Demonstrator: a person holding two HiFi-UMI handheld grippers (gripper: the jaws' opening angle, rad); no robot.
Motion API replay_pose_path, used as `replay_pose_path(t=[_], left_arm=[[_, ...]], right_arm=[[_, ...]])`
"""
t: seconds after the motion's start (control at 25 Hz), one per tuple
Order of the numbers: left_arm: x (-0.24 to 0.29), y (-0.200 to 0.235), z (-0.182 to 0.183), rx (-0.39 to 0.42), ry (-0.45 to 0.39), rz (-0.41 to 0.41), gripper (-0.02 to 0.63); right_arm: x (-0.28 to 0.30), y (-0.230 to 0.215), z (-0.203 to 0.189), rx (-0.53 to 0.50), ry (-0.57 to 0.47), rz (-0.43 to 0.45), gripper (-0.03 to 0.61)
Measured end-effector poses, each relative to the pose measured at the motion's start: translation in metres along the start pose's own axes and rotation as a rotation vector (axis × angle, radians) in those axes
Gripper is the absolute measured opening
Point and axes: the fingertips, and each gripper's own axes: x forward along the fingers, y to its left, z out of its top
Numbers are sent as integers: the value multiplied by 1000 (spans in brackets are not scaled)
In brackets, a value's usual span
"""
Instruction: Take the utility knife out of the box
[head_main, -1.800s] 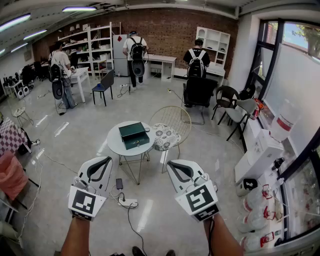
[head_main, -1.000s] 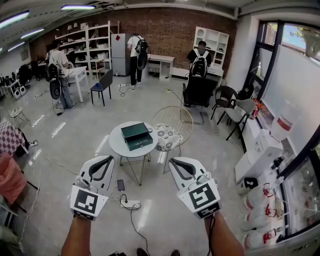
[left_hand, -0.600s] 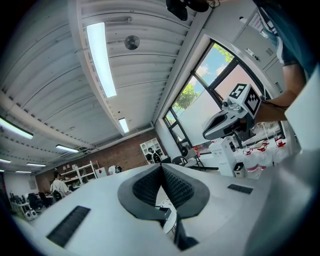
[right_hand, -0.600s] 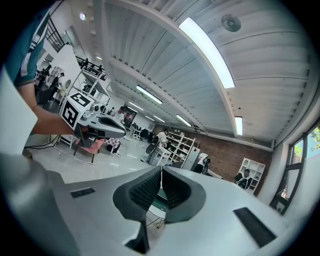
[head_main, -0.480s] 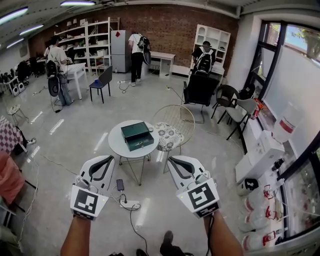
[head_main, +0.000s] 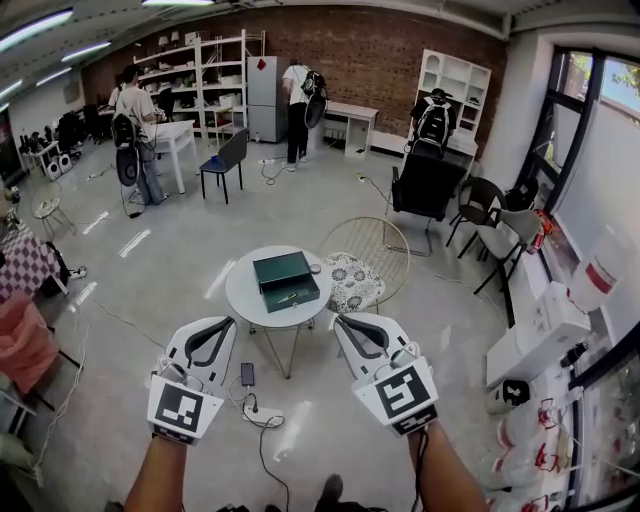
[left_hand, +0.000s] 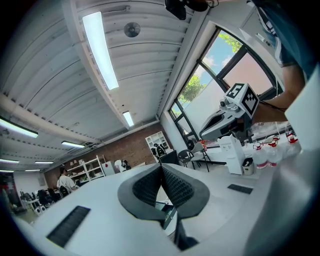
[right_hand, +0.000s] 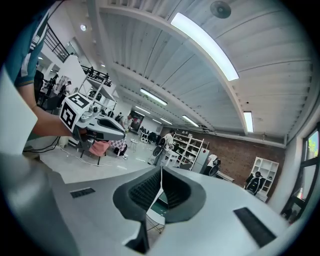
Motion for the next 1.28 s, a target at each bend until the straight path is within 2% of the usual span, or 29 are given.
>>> replay_pose_path(t=[0.48,0.76,1.04,1.28], left_arm=[[81,-10,4,34,59,62,18],[117,-18,8,42,77,68,18],[138,-4,5,39,47,44,18],[147,45,-5,25,14,7,18]], right_arm=[[31,-78,-34,24,-45,84,38],[35,-116,-48,46,-60,89,38],[50,-125,-50,47,-45,62,38],[86,-115,-30,47,-17,25,38]])
